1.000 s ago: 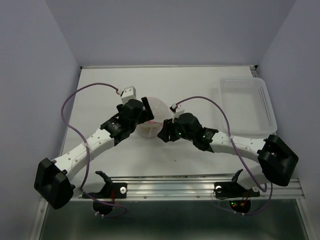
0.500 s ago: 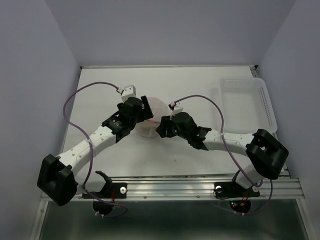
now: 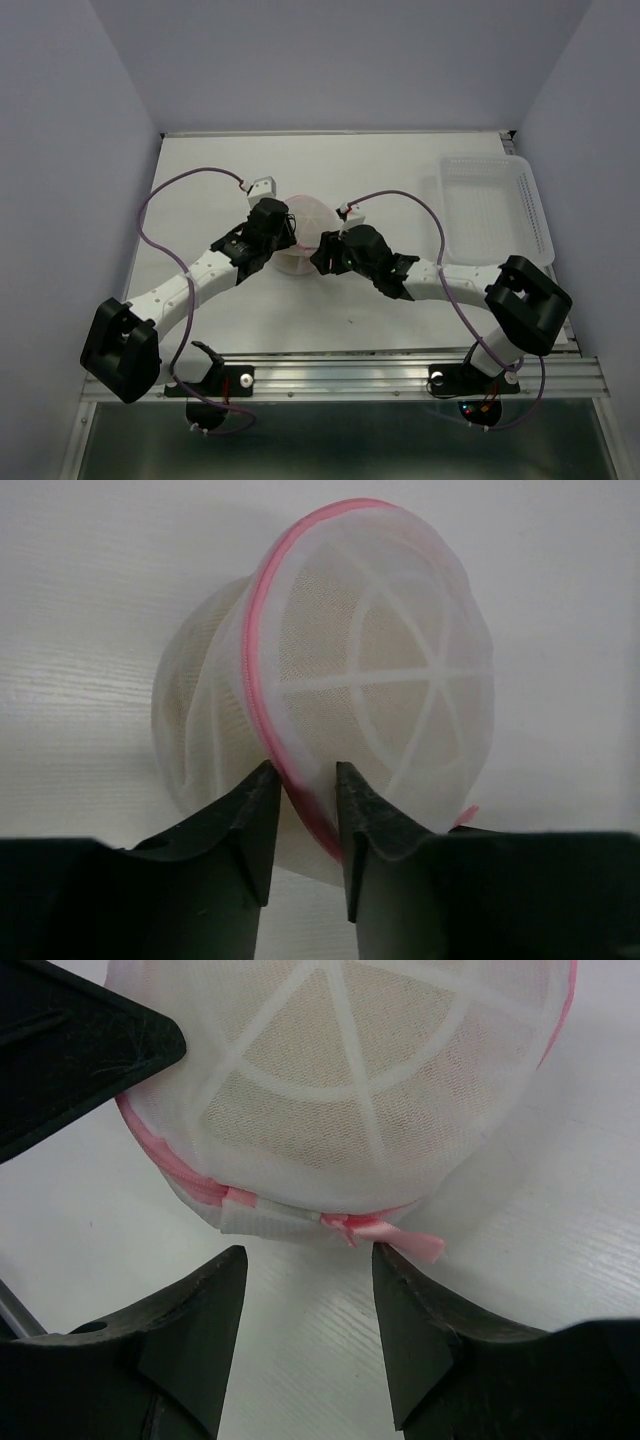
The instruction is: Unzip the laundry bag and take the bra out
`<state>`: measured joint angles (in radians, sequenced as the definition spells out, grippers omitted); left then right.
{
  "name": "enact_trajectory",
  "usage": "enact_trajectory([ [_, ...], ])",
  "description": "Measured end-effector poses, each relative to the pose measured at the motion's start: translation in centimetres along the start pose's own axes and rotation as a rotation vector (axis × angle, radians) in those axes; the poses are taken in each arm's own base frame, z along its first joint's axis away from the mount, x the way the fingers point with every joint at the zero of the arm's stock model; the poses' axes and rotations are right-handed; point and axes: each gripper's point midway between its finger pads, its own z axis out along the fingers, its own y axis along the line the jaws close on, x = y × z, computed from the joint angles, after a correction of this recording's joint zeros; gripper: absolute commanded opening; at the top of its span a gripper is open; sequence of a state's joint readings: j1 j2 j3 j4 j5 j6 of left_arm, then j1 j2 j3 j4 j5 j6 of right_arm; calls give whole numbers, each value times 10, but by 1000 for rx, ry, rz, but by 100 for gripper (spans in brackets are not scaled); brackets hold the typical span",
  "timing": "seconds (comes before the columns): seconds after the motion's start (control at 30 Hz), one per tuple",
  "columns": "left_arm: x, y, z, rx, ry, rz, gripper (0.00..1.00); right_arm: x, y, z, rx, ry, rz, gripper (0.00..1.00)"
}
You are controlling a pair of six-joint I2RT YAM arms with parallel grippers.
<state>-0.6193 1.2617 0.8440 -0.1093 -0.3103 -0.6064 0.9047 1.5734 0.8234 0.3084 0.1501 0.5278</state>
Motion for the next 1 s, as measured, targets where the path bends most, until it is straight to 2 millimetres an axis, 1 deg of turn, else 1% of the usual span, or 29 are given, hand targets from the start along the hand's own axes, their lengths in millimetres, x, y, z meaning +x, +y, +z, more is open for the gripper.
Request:
enact_trajectory([
  [0.03, 0, 0, 0, 2, 2, 4, 26, 0, 0, 0, 0, 1, 0, 59],
  [0.1, 0, -1, 0, 7, 2, 0, 25, -1, 1, 0, -3, -4, 1, 59],
  [0.17, 0, -2, 1, 12, 3, -4, 21, -2, 1, 1, -6, -9, 2, 59],
  [0.4, 5, 0, 2, 13, 15, -7, 20, 3, 2, 7, -18, -1, 2, 58],
  [0.43, 5, 0, 2, 14, 15, -8, 15, 5, 2, 8, -21, 3, 2, 58],
  [0.47, 5, 0, 1, 15, 14, -9, 13, 6, 2, 8, -21, 6, 1, 58],
  [0.6, 5, -2, 1, 21, 18, -28, 8, 8, 8, 8, -53, 16, 3, 58],
  [0.73, 6, -4, 1, 29, 24, -44, 5, 5, 15, 3, -88, 16, 21, 57],
  [0.83, 7, -6, 1, 37, 26, -56, 4, 3, 21, 1, -112, 15, 36, 56],
  [1.0, 7, -8, 1, 43, 29, -70, 4, 10, 25, 2, -135, 35, 79, 52],
])
